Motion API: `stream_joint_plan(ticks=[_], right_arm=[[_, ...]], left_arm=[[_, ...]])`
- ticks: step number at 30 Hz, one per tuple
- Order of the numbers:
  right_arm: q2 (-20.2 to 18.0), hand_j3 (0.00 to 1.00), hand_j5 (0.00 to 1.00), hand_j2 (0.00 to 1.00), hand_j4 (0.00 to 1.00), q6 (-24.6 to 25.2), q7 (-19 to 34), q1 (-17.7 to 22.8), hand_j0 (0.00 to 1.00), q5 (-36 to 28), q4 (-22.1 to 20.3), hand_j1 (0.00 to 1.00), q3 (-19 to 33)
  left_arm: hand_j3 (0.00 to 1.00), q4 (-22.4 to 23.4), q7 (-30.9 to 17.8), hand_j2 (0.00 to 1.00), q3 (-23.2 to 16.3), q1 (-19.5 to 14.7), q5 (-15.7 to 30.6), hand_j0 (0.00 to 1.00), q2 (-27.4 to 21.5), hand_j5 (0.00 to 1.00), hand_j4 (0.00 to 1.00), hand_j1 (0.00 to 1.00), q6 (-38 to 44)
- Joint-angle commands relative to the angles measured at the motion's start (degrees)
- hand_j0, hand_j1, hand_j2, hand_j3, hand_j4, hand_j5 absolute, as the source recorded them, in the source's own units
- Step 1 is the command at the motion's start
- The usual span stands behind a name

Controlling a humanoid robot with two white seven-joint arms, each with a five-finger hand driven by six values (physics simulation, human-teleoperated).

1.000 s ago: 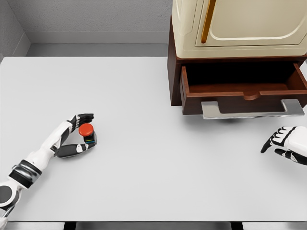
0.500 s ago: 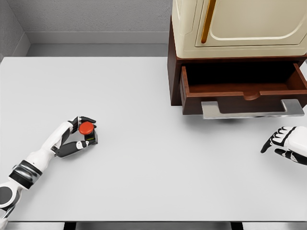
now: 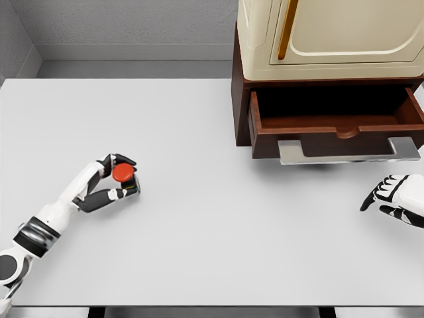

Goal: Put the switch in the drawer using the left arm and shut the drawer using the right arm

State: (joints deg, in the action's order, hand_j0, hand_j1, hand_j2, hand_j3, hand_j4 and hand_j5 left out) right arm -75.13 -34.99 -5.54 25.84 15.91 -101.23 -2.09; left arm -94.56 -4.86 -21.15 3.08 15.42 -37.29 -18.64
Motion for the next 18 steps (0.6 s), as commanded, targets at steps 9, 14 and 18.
stream_joint_plan(ticks=[9, 14, 18], right_arm=[[-0.45, 0.53, 0.53, 0.53, 0.53, -0.01, -0.08, 0.0, 0.53, -0.35, -0.02, 0.53, 0.07], [-0.54, 0.53, 0.53, 0.53, 0.53, -0.01, -0.08, 0.0, 0.53, -0.35, -0.02, 0.53, -0.02], [-0.45, 0.53, 0.53, 0.53, 0.53, -0.01, -0.08, 0.0, 0.53, -0.35, -0.02, 0.53, 0.07]], left_arm=[[0.37, -2.38, 0.03, 0.37, -0.12, -1.85, -0.39, 0.37, 0.03, 0.37, 0.37, 0.37, 0.54], [0.37, -3.26, 0.03, 0.37, -0.12, -3.69, -1.71, 0.37, 1.78, 0.37, 0.37, 0.37, 0.71], [0.37, -4.84, 0.03, 0.37, -0.21, -4.92, -2.42, 0.37, 1.78, 0.37, 0.37, 0.37, 0.89]])
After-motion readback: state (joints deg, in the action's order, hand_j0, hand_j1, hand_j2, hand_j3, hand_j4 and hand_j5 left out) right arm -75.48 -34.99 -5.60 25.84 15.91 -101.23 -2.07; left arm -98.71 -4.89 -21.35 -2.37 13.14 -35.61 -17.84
